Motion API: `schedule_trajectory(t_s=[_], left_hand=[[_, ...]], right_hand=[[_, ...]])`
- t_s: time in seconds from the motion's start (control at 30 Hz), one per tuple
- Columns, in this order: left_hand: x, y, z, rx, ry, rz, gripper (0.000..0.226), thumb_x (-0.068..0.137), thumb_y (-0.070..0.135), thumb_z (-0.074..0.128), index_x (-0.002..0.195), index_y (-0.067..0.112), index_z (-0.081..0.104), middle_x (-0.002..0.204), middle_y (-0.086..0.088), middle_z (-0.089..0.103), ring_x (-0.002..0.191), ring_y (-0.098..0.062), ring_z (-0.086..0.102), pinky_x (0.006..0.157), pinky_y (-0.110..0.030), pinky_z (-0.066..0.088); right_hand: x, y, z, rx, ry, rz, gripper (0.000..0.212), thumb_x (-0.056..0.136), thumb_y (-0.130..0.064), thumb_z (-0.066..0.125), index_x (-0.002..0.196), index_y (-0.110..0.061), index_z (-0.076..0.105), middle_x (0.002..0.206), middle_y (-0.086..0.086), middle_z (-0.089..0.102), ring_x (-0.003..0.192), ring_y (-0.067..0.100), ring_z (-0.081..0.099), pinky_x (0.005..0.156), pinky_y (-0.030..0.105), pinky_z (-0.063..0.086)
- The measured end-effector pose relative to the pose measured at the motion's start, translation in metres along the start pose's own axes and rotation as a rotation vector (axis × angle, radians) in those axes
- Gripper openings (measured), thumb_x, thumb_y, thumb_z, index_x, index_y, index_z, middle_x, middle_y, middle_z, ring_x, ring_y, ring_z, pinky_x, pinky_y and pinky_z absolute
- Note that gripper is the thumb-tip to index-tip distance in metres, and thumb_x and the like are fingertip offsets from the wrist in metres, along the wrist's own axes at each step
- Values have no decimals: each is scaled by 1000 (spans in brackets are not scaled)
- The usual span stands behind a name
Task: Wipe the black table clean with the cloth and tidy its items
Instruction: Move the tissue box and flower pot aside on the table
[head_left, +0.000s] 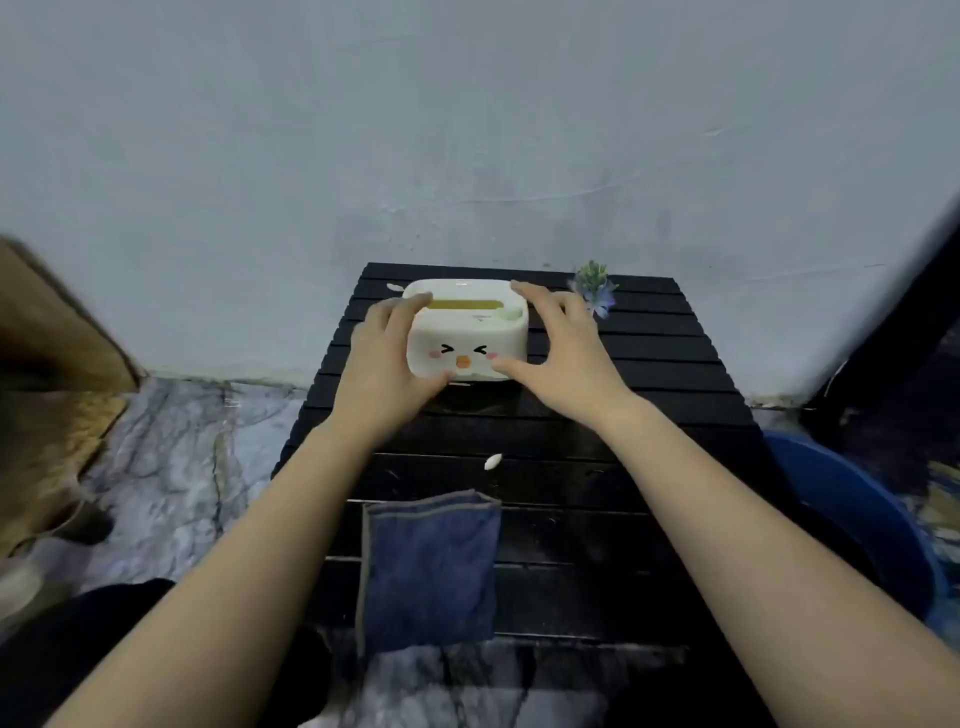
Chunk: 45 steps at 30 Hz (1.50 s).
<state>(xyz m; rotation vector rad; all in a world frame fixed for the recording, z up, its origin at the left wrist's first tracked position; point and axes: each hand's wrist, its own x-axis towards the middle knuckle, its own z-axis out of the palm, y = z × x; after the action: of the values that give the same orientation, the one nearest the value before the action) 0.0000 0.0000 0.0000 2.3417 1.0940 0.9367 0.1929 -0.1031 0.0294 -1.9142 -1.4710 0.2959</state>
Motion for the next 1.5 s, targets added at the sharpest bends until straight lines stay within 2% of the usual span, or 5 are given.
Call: schedule_trajectory(t_s=[0.23, 0.4, 0.73, 0.93, 1.5], left_hand=[[24, -36, 16, -218, -209, -144, 127, 60, 29, 92, 150, 55, 5, 163, -8, 6, 153, -16, 3, 121, -43, 21], [33, -65, 38, -286, -249, -119, 122, 61, 30, 89, 151, 54, 9, 154, 5, 28, 142, -8, 26, 115, -45, 36], [47, -82, 55, -360, -93, -159, 103, 65, 23, 88, 146, 50, 30, 147, 18, 40, 135, -10, 45, 109, -42, 44], [104, -83, 58, -347, -63, -129, 100, 63, 23, 87, 146, 39, 34, 144, 13, 42, 130, -16, 49, 107, -42, 46], [186, -119, 112, -317, -124, -144, 102, 60, 22, 89, 144, 43, 35, 141, 7, 45, 126, -21, 52, 104, -44, 48]], right_hand=[[27, 16, 33, 201, -130, 103, 107, 74, -31, 84, 151, -55, 14, 162, 9, 3, 152, 26, 8, 119, 41, 25], [37, 33, 49, 269, -65, 140, 108, 72, -28, 87, 153, -42, 16, 148, -2, 26, 128, 9, 35, 98, 13, 30], [64, 49, 67, 304, -6, 132, 86, 82, -13, 79, 148, -35, 28, 143, -3, 38, 119, 5, 40, 87, 4, 33], [123, 51, 63, 324, 65, 118, 89, 76, -10, 83, 144, -38, 33, 138, 0, 46, 123, 15, 48, 105, 34, 44], [201, 95, 101, 321, 152, 213, 85, 84, -3, 72, 150, -29, 25, 141, 3, 42, 124, 19, 49, 100, 31, 46]])
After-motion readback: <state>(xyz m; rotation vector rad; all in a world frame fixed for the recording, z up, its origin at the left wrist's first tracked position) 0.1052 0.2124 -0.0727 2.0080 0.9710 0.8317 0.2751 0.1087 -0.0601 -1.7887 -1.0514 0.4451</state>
